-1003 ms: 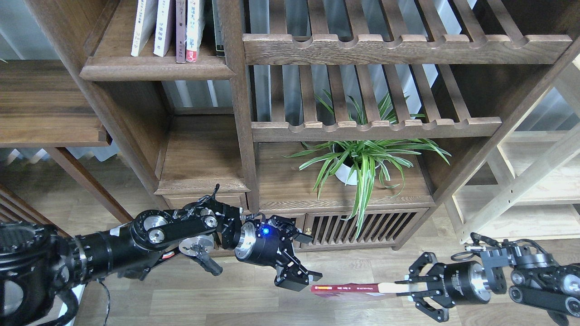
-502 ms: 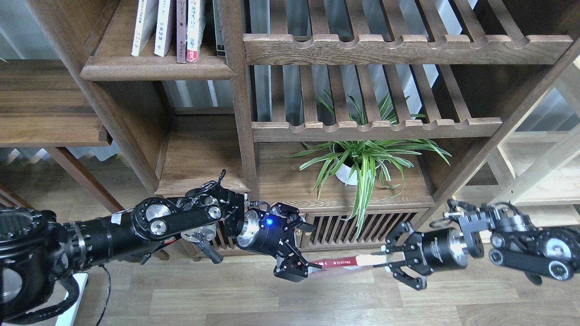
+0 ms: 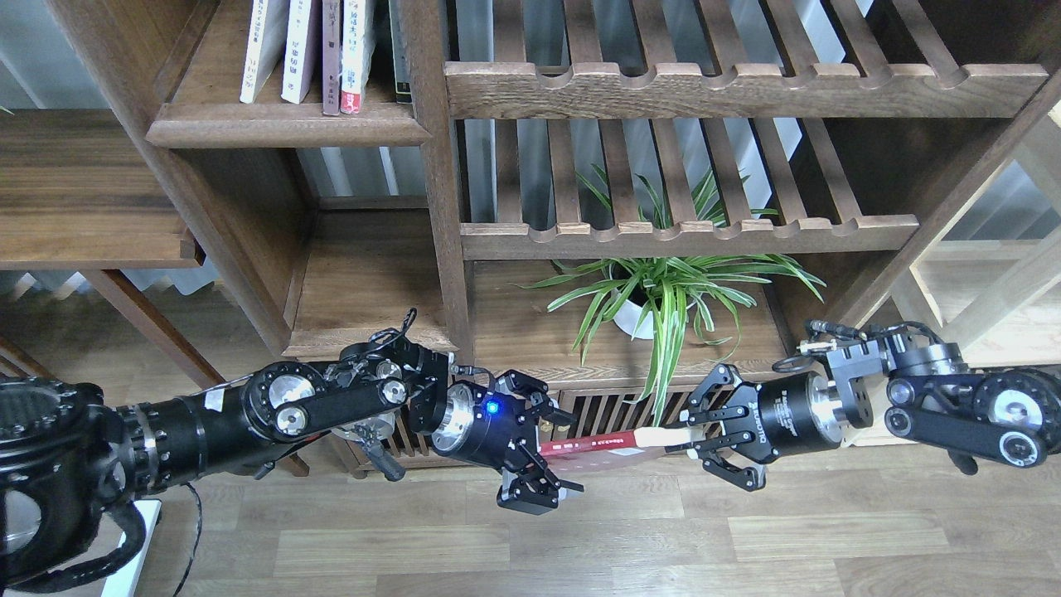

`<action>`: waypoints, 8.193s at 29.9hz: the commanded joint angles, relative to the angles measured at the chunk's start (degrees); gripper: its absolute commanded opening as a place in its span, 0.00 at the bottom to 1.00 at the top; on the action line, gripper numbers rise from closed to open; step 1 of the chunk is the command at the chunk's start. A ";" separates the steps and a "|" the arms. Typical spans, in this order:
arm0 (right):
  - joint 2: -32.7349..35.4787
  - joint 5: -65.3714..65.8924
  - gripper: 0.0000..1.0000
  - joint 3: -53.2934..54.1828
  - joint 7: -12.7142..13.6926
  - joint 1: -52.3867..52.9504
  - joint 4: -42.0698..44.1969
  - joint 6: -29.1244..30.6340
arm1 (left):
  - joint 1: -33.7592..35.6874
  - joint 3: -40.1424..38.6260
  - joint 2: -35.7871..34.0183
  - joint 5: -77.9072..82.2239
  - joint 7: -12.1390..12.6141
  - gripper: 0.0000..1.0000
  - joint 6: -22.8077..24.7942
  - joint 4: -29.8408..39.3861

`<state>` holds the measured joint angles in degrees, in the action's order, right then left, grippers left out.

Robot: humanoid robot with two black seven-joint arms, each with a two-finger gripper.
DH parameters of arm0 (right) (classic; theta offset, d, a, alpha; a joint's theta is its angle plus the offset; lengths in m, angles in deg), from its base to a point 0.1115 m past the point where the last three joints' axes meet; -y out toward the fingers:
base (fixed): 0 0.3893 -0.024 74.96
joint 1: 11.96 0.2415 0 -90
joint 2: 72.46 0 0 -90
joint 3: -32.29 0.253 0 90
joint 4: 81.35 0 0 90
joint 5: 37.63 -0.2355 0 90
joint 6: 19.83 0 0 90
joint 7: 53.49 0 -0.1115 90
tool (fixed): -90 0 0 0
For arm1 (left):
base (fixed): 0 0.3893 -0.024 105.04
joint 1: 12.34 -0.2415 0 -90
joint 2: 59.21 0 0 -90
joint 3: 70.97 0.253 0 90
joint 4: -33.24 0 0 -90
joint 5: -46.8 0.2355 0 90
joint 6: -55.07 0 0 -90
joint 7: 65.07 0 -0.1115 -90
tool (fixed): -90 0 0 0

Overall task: Organize books on shelf
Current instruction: 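Pass the red book from the right gripper to the left gripper, then lift the red book with the left gripper up to the top shelf, then insert the red book upright beside the standing books with the left gripper, then push the red book into the shelf and release with the left gripper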

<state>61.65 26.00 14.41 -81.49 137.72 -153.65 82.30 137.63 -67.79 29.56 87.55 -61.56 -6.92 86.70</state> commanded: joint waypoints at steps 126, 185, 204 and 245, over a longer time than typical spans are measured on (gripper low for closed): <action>-3.33 -30.05 1.00 6.54 0.00 -28.39 37.14 -9.85 | 3.84 -37.10 -77.96 -38.20 7.30 0.00 -9.27 37.24; -2.36 -29.44 1.00 6.72 0.00 -27.07 38.02 -8.35 | 21.24 -17.85 -41.67 -11.04 8.89 0.00 -39.51 17.82; -2.36 -29.44 1.00 6.81 0.00 -27.16 38.02 -8.35 | 17.46 -17.76 -35.69 -9.55 5.90 0.00 -42.06 11.67; -1.22 -29.35 1.00 6.81 0.00 -26.89 37.85 -7.65 | 18.34 -18.11 -45.35 -19.65 9.59 0.80 -41.71 28.01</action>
<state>60.40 -3.35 21.20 -81.49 110.83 -115.81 74.52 155.98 -85.97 -13.86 69.32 -52.25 -48.62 112.68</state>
